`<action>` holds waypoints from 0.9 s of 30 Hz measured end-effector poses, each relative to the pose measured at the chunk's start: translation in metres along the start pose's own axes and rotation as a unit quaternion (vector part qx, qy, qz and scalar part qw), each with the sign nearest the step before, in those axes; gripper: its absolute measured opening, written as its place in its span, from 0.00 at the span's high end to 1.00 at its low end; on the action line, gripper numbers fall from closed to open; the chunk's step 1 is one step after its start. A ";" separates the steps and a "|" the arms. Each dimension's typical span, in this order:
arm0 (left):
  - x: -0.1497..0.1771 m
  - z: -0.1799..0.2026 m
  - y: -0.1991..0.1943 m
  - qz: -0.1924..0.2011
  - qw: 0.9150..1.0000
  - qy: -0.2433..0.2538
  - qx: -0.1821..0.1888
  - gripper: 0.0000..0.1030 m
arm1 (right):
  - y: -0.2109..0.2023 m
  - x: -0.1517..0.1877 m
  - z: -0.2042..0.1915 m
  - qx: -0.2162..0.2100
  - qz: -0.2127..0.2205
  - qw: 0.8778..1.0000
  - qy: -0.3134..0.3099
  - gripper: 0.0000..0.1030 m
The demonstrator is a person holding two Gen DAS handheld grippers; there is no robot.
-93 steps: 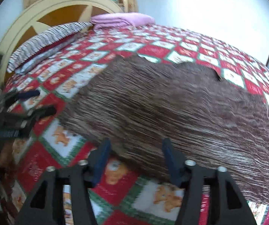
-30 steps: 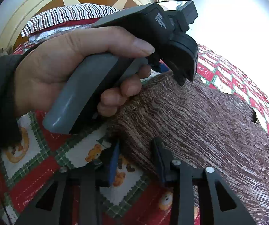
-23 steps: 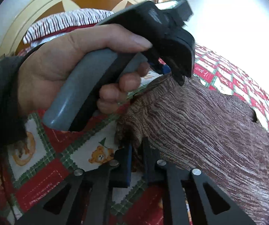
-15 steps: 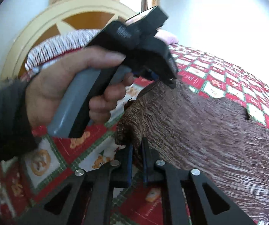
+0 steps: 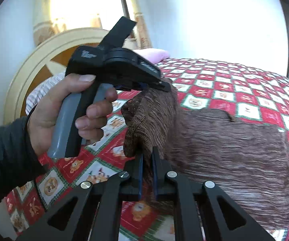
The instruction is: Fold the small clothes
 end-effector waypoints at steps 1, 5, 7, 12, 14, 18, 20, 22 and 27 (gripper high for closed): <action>-0.001 0.006 0.002 0.000 1.000 0.004 0.002 0.88 | -0.003 -0.001 0.006 0.002 0.003 1.000 0.006 0.93; -0.003 0.034 0.014 -0.005 1.000 0.018 0.013 0.88 | -0.020 0.001 0.037 0.013 0.011 0.999 0.034 0.93; -0.003 0.051 0.020 -0.008 0.999 0.029 0.021 0.88 | -0.030 0.004 0.053 0.018 0.016 0.999 0.049 0.93; -0.002 0.094 0.035 -0.017 0.998 0.058 0.035 0.88 | -0.052 0.013 0.080 0.033 0.020 0.997 0.073 0.94; 0.000 0.113 0.042 -0.021 0.996 0.073 0.040 0.88 | -0.062 0.017 0.093 0.039 0.022 0.995 0.085 0.94; 0.005 0.142 0.056 -0.030 0.994 0.095 0.047 0.88 | -0.076 0.027 0.116 0.047 0.023 0.992 0.113 0.94; 0.009 0.156 0.066 -0.037 0.993 0.104 0.050 0.88 | -0.082 0.036 0.128 0.056 0.020 0.990 0.125 0.94; 0.014 0.170 0.077 -0.044 0.991 0.115 0.049 0.88 | -0.087 0.043 0.140 0.060 0.016 0.988 0.140 0.94; 0.028 0.193 0.099 -0.061 0.988 0.134 0.050 0.88 | -0.093 0.064 0.167 0.066 0.006 0.982 0.179 0.94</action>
Point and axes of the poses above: each gripper's, at about its wrist camera, not at the fingertips, and y roughly the way its jaws point, z to its right, x to its underside, the point moved 6 cm from there along y, roughly the way its jaws point, and after that the axes turned 3 degrees about -y, right-handed, at the moved point
